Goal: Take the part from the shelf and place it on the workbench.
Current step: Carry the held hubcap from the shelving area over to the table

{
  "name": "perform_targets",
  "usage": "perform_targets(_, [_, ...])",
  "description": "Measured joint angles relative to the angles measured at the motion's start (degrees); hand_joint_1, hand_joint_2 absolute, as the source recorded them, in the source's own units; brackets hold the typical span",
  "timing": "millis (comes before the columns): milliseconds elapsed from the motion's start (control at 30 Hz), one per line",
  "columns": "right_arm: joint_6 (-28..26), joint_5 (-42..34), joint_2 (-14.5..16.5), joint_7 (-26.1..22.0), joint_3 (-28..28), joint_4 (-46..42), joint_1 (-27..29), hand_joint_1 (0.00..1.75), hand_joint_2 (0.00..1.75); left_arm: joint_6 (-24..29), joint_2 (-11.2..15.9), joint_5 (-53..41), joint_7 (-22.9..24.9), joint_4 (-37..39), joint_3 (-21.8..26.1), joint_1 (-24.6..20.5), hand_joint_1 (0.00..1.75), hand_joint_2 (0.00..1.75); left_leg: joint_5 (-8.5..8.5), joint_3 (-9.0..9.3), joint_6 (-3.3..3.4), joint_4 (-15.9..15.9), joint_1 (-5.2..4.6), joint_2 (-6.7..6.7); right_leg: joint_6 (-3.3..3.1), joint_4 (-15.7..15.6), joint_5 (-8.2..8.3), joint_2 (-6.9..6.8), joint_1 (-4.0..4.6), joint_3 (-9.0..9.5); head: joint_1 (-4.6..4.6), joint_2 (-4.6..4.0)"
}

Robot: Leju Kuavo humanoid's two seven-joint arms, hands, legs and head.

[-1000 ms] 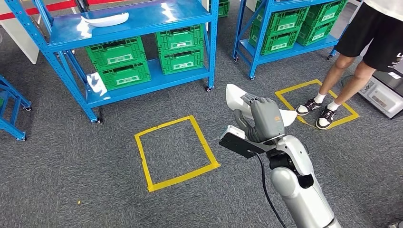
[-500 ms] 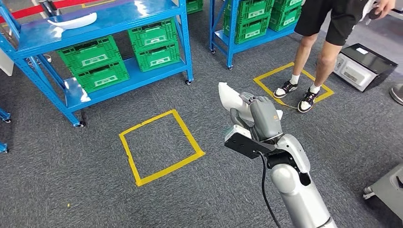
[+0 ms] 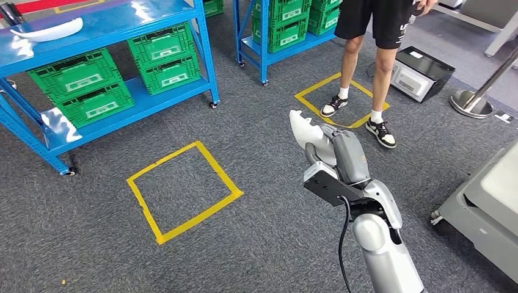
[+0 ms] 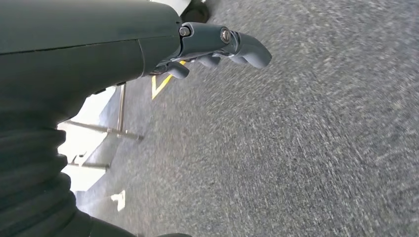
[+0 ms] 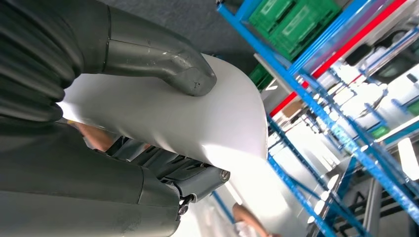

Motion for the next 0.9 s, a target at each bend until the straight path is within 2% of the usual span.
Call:
perform_targets(33, [0.0,-0.1,0.0,-0.3,-0.1,0.0,0.1,1.75,1.75,0.0,-0.1,-0.1,-0.2,0.0,0.0,0.0,0.00,1.75,0.04,-0.24,0.04,0.1,-0.01,0.81,0.31,4.0,-1.80,-0.70,-0.14,-1.85,0.09,0.00])
perform_targets(67, [0.0,-0.2,0.0,-0.6,-0.3,0.1,0.3,1.75,1.75,-0.1,-0.1,-0.3,-0.6,0.0,0.0,0.1,0.00,1.75,0.04,-0.48,0.05,0.3,-0.01,1.59,0.56,6.8,-2.74,-1.01,-0.30,-3.10,0.10,0.00])
perform_targets(100, [0.0,-0.4,0.0,-0.8,-0.4,0.2,0.4,1.75,1.75,-0.2,-0.3,-0.5,-1.1,0.1,0.0,0.0,0.00,1.75,0.02,-0.72,0.02,0.6,0.01,2.36,0.76,7.7,-2.65,-1.20,-0.46,-3.37,0.11,0.00])
perform_targets(133, [0.0,-0.5,0.0,-0.9,-0.6,0.3,0.5,1.75,1.75,-0.4,-0.4,-0.6,-1.8,0.1,0.0,0.0,0.00,1.75,-0.03,-0.92,-0.05,0.8,0.04,3.08,0.90,6.2,-1.53,-1.49,-0.61,-2.34,0.11,0.00])
perform_targets(167, [0.0,-0.5,0.0,-1.0,-0.8,0.4,0.6,1.75,1.75,-0.7,-0.6,-0.6,-2.4,0.1,0.0,-0.1,0.00,1.75,-0.12,-1.08,-0.19,1.2,0.08,3.80,1.00,2.6,0.19,-2.12,-0.73,-0.21,0.11,0.00])
perform_targets(233, [0.0,-0.4,0.0,-1.1,-0.9,0.3,0.6,1.75,1.75,-1.1,-0.9,-1.0,-3.0,0.1,0.0,-0.4,0.00,1.75,-0.47,-1.29,-0.75,1.9,-0.02,4.91,0.74,-5.1,2.63,-4.23,-0.70,4.01,0.09,0.00])
perform_targets(267, [0.0,-0.3,0.0,-1.2,-0.9,0.1,0.8,1.75,1.75,-1.4,-1.0,-1.3,-3.0,0.1,0.0,-0.5,0.00,1.75,-0.61,-1.30,-1.13,2.1,-0.12,5.35,0.38,-7.2,3.10,-4.85,-0.58,5.04,0.04,0.00])
perform_targets(300, [0.1,-0.2,0.1,-1.1,-0.9,-0.1,0.9,1.75,1.75,-1.7,-1.1,-1.7,-2.9,0.1,0.0,-0.7,0.00,1.75,-0.70,-1.25,-1.53,2.2,-0.22,5.77,-0.06,-7.9,3.14,-4.99,-0.45,5.21,0.02,0.00])
perform_targets(367, [0.2,-0.1,0.1,-0.9,-0.9,-0.5,1.4,1.75,1.75,-2.0,-1.4,-2.4,-2.6,0.1,-0.1,-1.0,0.00,1.75,-0.68,-1.11,-2.29,2.1,-0.13,6.49,-0.97,-7.9,3.58,-3.81,-0.38,4.96,-0.01,0.00])
perform_targets(400, [0.2,-0.1,0.1,-0.7,-0.9,-0.6,1.6,1.75,1.75,-2.1,-1.6,-2.7,-2.4,0.1,-0.1,-1.0,0.00,1.75,-0.98,-1.23,-2.67,2.4,0.00,5.94,-1.39,-8.1,3.86,-3.30,-0.47,4.90,0.00,0.00])
perform_targets(433, [0.2,-0.1,0.1,-0.5,-0.9,-0.6,1.6,1.75,1.75,-2.2,-1.8,-2.8,-2.3,0.1,-0.2,-1.1,0.00,1.75,-1.89,-1.65,-3.01,3.5,0.13,4.76,-1.80,-8.2,4.17,-2.79,-0.57,4.85,-0.03,0.00])
perform_targets(500, [0.2,0.0,0.2,0.0,-0.9,-0.7,1.8,1.75,1.75,-2.3,-1.9,-3.0,-1.9,0.2,-0.2,-1.0,0.00,1.75,-5.65,-4.00,-3.46,9.3,0.25,1.70,-2.35,-8.3,4.63,-1.73,-0.67,4.58,-0.08,0.00])
perform_targets(533, [0.1,0.2,0.2,0.3,-0.9,-0.7,1.9,1.75,1.75,-2.4,-2.0,-3.2,-1.5,0.2,-0.2,-0.9,0.00,1.75,-7.69,-5.60,-3.51,13.3,0.24,0.90,-2.48,-8.3,4.78,-1.10,-0.61,4.38,-0.08,0.00])
perform_targets(567, [0.0,0.3,0.2,0.5,-0.9,-0.7,2.1,1.75,1.75,-2.5,-2.0,-3.4,-0.9,0.2,-0.2,-0.7,0.00,1.75,-9.03,-6.97,-3.50,16.6,0.22,0.59,-2.52,-8.3,4.91,-0.39,-0.53,4.21,-0.08,0.00])
perform_targets(600, [-0.1,0.5,0.3,0.8,-0.9,-0.7,2.3,1.75,1.75,-2.7,-2.0,-3.7,-0.4,0.2,-0.2,-0.6,0.00,1.75,-9.22,-7.57,-3.40,18.2,0.21,0.49,-2.50,-8.3,5.02,0.32,-0.46,4.09,-0.08,0.00])
perform_targets(633, [-0.1,0.6,0.3,1.0,-0.9,-0.8,2.5,1.75,1.75,-2.8,-2.0,-4.1,0.2,0.2,-0.3,-0.4,0.00,1.75,-8.26,-7.12,-3.21,17.5,0.20,0.37,-2.43,-8.2,5.12,1.08,-0.42,4.02,-0.08,0.00])
perform_targets(667, [-0.1,0.7,0.4,1.1,-0.9,-1.0,2.6,1.75,1.75,-2.9,-2.0,-4.3,0.6,0.3,-0.3,-0.3,0.00,1.75,-6.36,-5.60,-2.93,14.5,0.19,-0.01,-2.33,-8.2,5.21,1.86,-0.40,4.00,-0.08,0.00])
perform_targets(733, [-0.1,0.7,0.4,1.3,-0.9,-1.4,2.7,1.75,1.75,-2.9,-1.9,-4.6,1.2,0.3,-0.3,-0.2,0.00,1.75,-2.84,-1.68,-2.25,6.3,0.21,-2.61,-1.97,-8.1,5.41,3.26,-0.36,3.87,-0.05,0.00])
perform_targets(767, [-0.1,0.8,0.4,1.2,-0.9,-1.6,2.7,1.75,1.75,-2.8,-1.8,-4.7,1.2,0.3,-0.3,-0.2,0.00,1.75,-1.98,-0.33,-2.04,3.4,0.18,-3.81,-1.67,-8.1,5.57,3.89,-0.44,3.65,-0.07,0.00])
perform_targets(800, [-0.2,0.8,0.3,1.2,-0.9,-2.0,2.8,1.75,1.75,-2.8,-1.8,-4.7,1.0,0.3,-0.3,-0.2,0.00,1.75,-1.79,0.26,-1.88,2.1,0.10,-4.63,-1.30,-8.1,5.77,4.48,-0.57,3.37,-0.07,0.00])
perform_targets(833, [-0.2,0.9,0.3,1.2,-1.0,-2.3,3.1,1.75,1.75,-2.8,-1.7,-4.6,0.8,0.3,-0.3,-0.3,0.00,1.75,-1.83,0.36,-1.77,1.9,-0.02,-4.63,-0.84,-8.1,6.03,5.12,-0.69,3.08,-0.08,0.00])
perform_targets(867, [-0.3,1.0,0.3,1.2,-1.0,-2.9,3.5,1.75,1.75,-2.8,-1.7,-4.5,0.5,0.3,-0.3,-0.5,0.00,1.75,-1.58,0.39,-1.55,1.8,-0.03,-3.85,-0.39,-8.3,6.30,5.76,-0.83,2.83,-0.12,0.00])
perform_targets(900, [-0.4,1.1,0.3,1.2,-1.1,-3.5,3.9,1.75,1.75,-2.9,-1.7,-4.4,0.3,0.2,-0.3,-0.7,0.00,1.75,-1.29,0.42,-1.23,1.4,0.03,-3.11,-0.08,-8.2,6.31,5.50,-0.82,2.55,-0.08,0.00])
